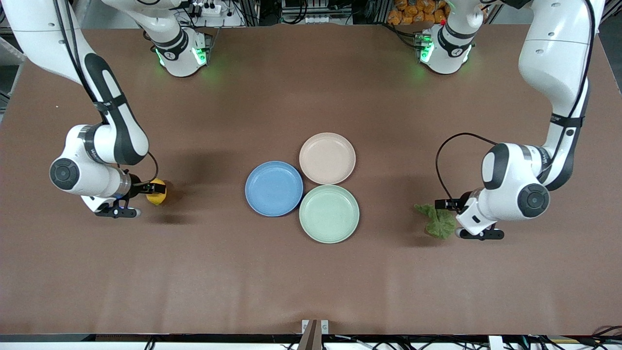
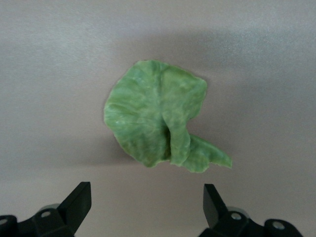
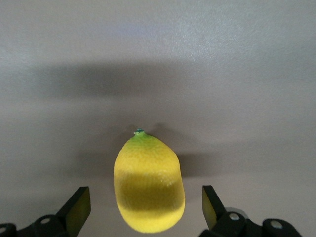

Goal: Place lemon and lettuce in plates
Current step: 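Close the right gripper on the lemon while the left gripper grasps the lettuce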

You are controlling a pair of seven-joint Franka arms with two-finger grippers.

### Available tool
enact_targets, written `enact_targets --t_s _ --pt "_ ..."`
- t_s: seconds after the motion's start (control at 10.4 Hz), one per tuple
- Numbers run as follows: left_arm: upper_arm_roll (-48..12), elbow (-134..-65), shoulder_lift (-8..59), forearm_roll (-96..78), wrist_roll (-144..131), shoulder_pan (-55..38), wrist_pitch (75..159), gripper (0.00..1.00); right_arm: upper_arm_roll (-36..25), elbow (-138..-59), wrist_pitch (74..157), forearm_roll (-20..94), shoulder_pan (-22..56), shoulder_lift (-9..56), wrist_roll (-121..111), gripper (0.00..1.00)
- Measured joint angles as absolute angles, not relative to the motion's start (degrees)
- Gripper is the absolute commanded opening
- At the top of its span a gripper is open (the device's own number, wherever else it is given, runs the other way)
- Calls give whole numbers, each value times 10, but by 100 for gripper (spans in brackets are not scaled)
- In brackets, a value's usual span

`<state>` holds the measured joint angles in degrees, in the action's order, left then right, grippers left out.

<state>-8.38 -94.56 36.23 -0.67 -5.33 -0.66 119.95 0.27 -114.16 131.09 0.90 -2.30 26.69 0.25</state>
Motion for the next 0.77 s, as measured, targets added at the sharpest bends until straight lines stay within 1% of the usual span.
enact_targets --t_s 0.1,0.19,0.29,0.39,0.48,0.58,0.68,0.77 --pt "-84 -946 368 -6 -53 -7 1209 100 3 -1148 1321 9 -23 271 2 100" --pt "-83 -946 376 -6 -53 -7 1220 100 3 -1151 1324 9 -23 273 2 88" --pt "-83 -946 384 -6 -53 -7 1231 100 3 -1152 1325 9 -23 273 2 52" --pt "-83 -946 393 -6 -53 -9 1244 100 3 -1152 1325 9 -23 274 2 22" --pt "-83 -945 401 -6 -53 -13 1256 100 3 -1152 1325 9 -23 274 2 16" --pt "-83 -945 408 -6 -53 -17 1263 89 2 -1152 1325 9 -23 274 2 13" --pt "-83 -945 413 -6 -53 -20 1269 72 2 -1151 1324 10 -25 273 3 7" --pt "-83 -945 417 -6 -53 -20 1277 49 2 -1150 1321 10 -26 272 3 0"
